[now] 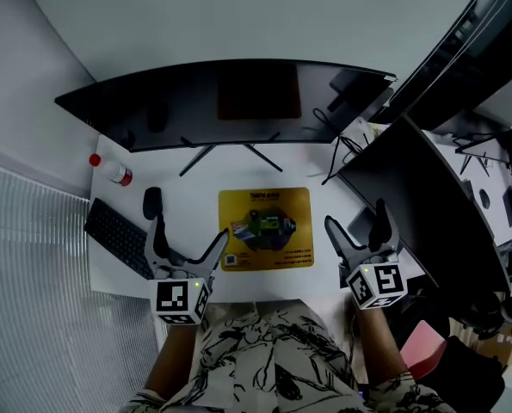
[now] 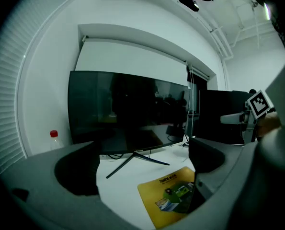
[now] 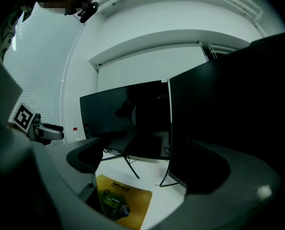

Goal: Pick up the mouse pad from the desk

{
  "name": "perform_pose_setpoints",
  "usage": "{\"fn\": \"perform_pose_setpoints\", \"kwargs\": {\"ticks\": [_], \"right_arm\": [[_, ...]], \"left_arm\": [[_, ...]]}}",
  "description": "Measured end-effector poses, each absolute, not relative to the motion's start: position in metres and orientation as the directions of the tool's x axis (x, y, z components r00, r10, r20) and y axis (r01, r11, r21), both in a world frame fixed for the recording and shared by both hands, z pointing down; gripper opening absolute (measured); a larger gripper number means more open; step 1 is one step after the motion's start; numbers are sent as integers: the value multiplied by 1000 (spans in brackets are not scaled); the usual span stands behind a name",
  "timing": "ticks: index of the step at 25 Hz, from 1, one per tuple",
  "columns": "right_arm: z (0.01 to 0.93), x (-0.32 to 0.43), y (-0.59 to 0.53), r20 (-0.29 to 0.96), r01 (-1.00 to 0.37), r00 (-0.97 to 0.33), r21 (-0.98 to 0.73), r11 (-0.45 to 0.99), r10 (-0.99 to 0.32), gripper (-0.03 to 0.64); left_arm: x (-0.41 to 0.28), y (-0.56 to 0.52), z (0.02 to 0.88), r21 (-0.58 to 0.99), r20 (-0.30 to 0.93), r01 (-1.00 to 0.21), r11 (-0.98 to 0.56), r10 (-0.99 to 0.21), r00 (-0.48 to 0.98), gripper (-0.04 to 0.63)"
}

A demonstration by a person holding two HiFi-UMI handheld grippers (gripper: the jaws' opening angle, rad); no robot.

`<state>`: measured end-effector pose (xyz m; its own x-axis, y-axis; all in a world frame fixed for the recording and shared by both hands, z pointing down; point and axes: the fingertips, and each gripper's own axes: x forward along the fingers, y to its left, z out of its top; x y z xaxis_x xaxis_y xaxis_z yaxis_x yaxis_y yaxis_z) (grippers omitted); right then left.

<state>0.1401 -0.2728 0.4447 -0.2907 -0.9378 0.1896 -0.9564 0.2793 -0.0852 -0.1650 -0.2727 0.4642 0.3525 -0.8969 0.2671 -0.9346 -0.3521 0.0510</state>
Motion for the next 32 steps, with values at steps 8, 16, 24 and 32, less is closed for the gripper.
{"fn": "perform_pose_setpoints", "kwargs": {"ticks": [8,16,24,32], "right_arm": [[515,134,-295,312,-935,-353,-152,320,-882,528],[586,122,-322,425,-923,-385,-166,347,-819,528],[643,121,-345,532,-926,-374,-166,339,-760,528],[689,111,-359,610,-930,-359,-167,327,-706,526]], "left_arm": [[-152,-294,521,113,371,-935,-336,-859,353,554],[-137,-317,573,114,458,-938,-327,-820,342,554],[-133,-333,625,98,546,-944,-314,-776,315,554],[-129,-343,684,141,639,-946,-292,-703,312,552]]}}
